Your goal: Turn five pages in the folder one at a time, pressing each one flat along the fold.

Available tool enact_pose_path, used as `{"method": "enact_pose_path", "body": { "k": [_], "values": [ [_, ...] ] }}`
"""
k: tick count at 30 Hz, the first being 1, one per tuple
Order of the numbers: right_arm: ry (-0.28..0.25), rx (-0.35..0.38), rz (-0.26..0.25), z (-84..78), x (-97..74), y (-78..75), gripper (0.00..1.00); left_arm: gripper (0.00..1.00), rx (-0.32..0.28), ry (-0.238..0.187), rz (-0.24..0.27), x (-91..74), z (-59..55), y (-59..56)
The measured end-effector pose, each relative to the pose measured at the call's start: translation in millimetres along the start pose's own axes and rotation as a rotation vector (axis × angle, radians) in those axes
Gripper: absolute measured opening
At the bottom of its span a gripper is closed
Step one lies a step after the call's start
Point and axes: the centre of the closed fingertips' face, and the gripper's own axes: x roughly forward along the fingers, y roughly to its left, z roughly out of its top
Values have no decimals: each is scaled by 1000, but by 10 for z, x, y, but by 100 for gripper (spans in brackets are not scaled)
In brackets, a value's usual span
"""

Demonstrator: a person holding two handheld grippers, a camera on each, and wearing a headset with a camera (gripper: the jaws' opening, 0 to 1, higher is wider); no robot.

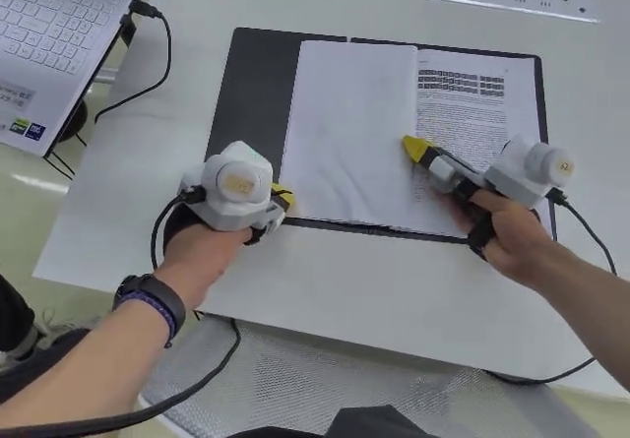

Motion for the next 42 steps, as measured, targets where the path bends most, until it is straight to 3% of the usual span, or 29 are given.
{"method": "enact_pose_path", "body": {
  "k": [22, 42],
  "values": [
    [55, 6, 17, -403, -337, 238, 0, 0, 10, -1, 4, 3, -9, -11],
    [71, 33, -7, -683, -601, 200, 0, 0, 10, -9, 8, -6, -8, -16]
  ]
}}
